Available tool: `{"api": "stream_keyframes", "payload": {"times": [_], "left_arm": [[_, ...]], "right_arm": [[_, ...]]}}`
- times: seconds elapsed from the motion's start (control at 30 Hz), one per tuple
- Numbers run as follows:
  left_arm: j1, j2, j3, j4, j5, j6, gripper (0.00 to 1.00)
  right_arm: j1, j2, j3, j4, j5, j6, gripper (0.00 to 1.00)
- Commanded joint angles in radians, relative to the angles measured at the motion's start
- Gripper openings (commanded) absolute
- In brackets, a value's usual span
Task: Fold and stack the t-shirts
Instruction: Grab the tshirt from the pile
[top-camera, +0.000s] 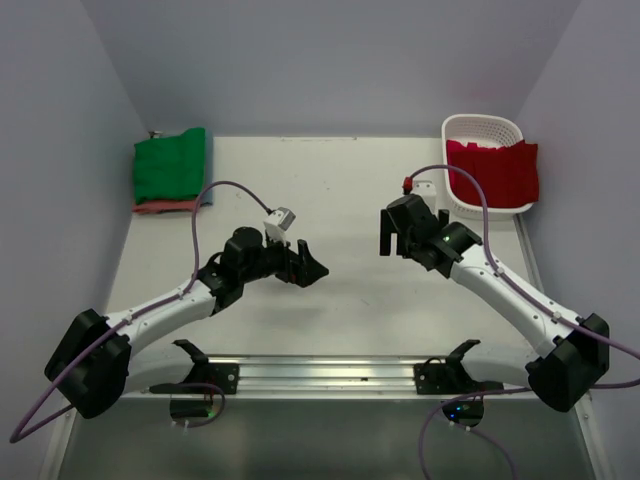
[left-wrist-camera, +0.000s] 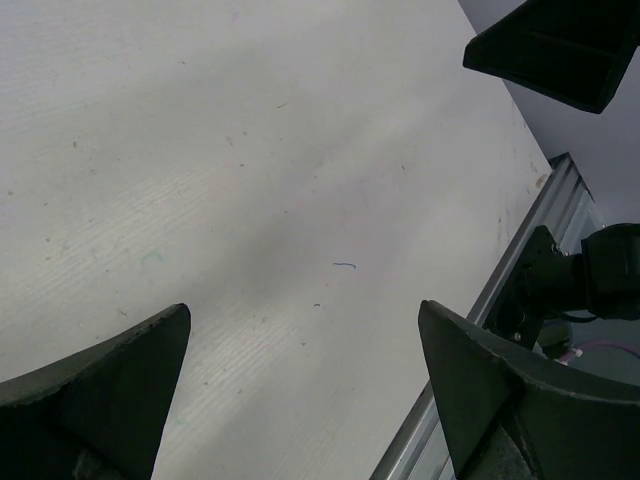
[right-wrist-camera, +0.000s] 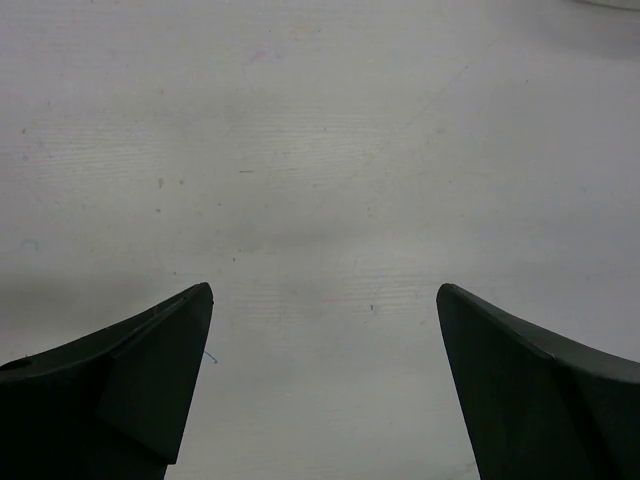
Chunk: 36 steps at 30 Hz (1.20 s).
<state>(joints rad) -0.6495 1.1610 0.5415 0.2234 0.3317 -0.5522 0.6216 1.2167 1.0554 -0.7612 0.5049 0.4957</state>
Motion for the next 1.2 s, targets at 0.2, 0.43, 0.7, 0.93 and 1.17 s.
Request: {"api": "stream_keyframes", "payload": {"times": [0.2,0.43,0.7,0.93,1.17], "left_arm": [[-0.002,-0.032,-0.012,0.016,0.007,0.012,1.00],[-0.002,-0.086,-0.051,-0.007,0.010,-0.002,1.00],[-0.004,-0.246,-0.104,-0.076,-0.017,-0.021,1.00],[-0.002,-0.340,-0.144,-0.130,-0.054,-0.040,1.00],[-0.002,-0.376,-0.160,-0.168,-0.069,-0.049,1.00]], "right_arm": [[-0.151,0.079,0.188,-0.001,0.063,0.041,0.99],[-0.480,0.286,0.486,0.017,0.094,0.104,0.99],[-0.712,0.792,0.980,-0.141,-0.101,0.087,0.99],[-0.784,1.033,1.141,-0.116,-0.174,0.057,0.99],[-0.818,1.187,1.221,-0.059,-0.224,0.030,0.99]]}}
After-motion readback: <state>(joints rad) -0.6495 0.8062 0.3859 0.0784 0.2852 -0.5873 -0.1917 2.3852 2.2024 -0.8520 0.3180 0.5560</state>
